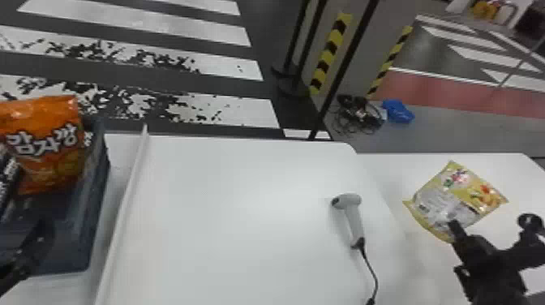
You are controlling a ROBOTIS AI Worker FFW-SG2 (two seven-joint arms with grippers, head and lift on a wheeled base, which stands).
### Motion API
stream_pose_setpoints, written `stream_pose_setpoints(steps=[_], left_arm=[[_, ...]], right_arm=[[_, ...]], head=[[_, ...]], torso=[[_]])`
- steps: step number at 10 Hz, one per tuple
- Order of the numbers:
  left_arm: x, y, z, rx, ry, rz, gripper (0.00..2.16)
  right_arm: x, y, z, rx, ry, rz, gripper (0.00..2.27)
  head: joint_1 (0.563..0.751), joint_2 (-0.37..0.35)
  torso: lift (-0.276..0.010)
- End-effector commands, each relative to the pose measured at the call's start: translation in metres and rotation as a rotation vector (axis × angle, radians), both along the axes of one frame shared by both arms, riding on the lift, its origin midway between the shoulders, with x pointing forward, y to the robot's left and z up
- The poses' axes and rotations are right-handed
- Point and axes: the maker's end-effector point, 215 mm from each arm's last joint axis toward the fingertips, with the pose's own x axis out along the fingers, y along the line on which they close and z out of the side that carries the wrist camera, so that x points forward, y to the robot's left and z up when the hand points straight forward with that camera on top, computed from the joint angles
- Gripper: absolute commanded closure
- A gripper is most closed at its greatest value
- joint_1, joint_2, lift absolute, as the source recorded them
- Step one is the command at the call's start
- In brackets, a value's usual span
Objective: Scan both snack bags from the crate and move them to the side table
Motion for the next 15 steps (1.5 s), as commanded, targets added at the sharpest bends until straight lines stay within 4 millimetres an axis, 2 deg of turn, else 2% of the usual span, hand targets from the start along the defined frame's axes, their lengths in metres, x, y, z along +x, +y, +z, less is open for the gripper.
stream_pose_setpoints(steps=[1, 2, 3, 4, 5, 8, 10, 11, 13, 15], left_arm=[[-0.001, -0.001, 0.000, 0.000, 0.000, -0.003, 0.08], [-0.001, 0.000, 0.001, 0.003, 0.000, -0.003, 0.08], [0.000, 0.001, 0.002, 0.004, -0.002, -0.003, 0.08], [-0.001, 0.002, 0.003, 0.004, -0.004, 0.000, 0.08], [-0.001, 0.002, 0.003, 0.004, -0.003, 0.000, 0.08], [-0.001, 0.000, 0.007, 0.000, -0.012, 0.001, 0.08], [-0.003, 0.000, 0.007, -0.001, -0.010, 0.001, 0.08], [-0.002, 0.001, 0.007, -0.001, -0.011, 0.004, 0.08], [-0.002, -0.001, 0.007, -0.005, -0.011, 0.002, 0.08], [-0.002, 0.000, 0.006, -0.005, -0.009, 0.007, 0.08]], right_arm=[[0.000, 0.000, 0.002, -0.002, -0.008, -0.003, 0.00], [-0.003, -0.001, 0.007, -0.021, -0.018, -0.012, 0.03], [-0.006, -0.002, 0.022, -0.065, -0.042, -0.030, 0.05], [-0.005, 0.006, 0.039, -0.105, -0.076, -0.021, 0.05], [0.006, 0.029, 0.065, -0.153, -0.119, 0.029, 0.05], [0.044, 0.136, 0.122, -0.391, -0.136, 0.235, 0.05], [0.062, 0.212, 0.148, -0.494, -0.157, 0.328, 0.05], [0.066, 0.253, 0.159, -0.561, -0.164, 0.365, 0.05], [0.064, 0.340, 0.178, -0.669, -0.239, 0.448, 0.05], [0.050, 0.416, 0.182, -0.711, -0.319, 0.517, 0.05]], head=[[0.695, -0.350], [0.695, -0.350], [0.695, -0.350], [0.695, -0.350], [0.695, -0.350], [0.695, -0.350], [0.695, -0.350], [0.695, -0.350], [0.695, -0.303], [0.695, -0.189]], torso=[[-0.099], [-0.099], [-0.099], [-0.099], [-0.099], [-0.099], [-0.099], [-0.099], [-0.099], [-0.099]])
